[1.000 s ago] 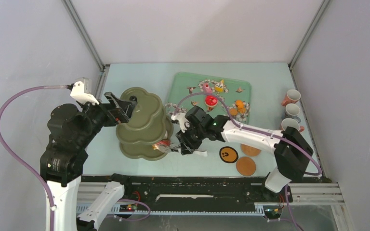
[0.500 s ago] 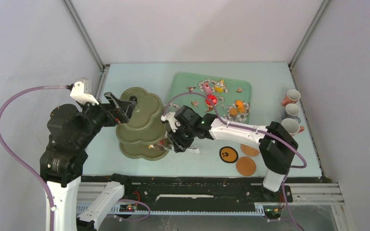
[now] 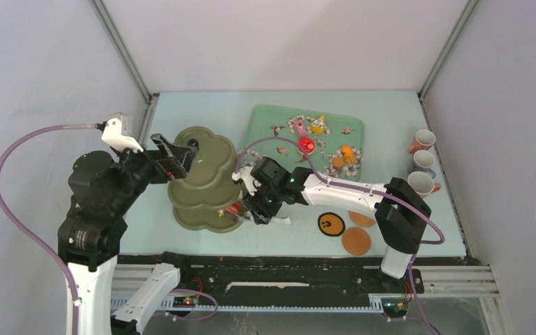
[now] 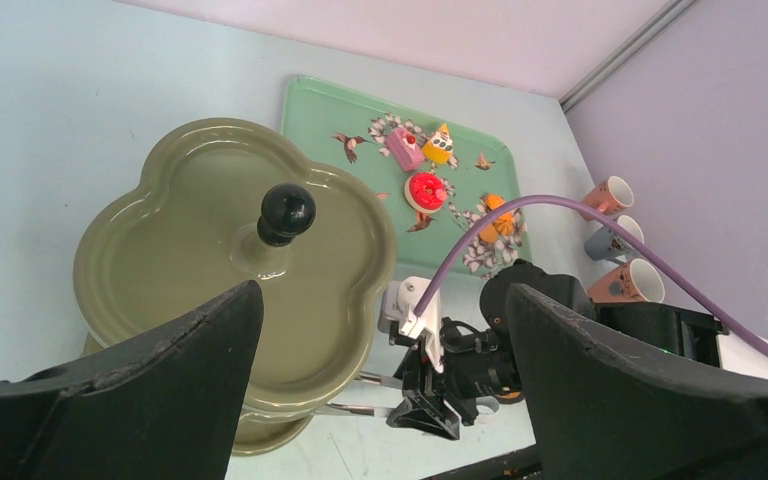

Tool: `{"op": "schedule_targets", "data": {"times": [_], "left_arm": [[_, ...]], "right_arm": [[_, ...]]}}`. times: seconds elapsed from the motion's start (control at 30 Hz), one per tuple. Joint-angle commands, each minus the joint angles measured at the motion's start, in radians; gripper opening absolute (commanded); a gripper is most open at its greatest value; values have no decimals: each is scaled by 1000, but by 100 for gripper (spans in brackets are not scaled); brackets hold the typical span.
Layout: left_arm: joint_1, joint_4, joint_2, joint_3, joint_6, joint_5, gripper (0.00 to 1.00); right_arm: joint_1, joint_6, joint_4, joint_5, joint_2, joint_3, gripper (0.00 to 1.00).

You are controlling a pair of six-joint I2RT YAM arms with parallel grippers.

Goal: Serve the afternoon tea

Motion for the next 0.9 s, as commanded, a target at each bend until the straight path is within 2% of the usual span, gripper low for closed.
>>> {"op": "schedule_targets", "data": {"times": [0.0,0.63,0.87], "left_arm": [[-6,23,-6,4,9,9,98],[-6,29,-4,5,10,8,98],[-6,35,-3,-3,7,11,98]], "right_arm": [[6,-14,16,-7,-38,52,49],[-3,12,-66,49,-174,19,47],[-1,59,-48,-13,-193,-49,37]]}}
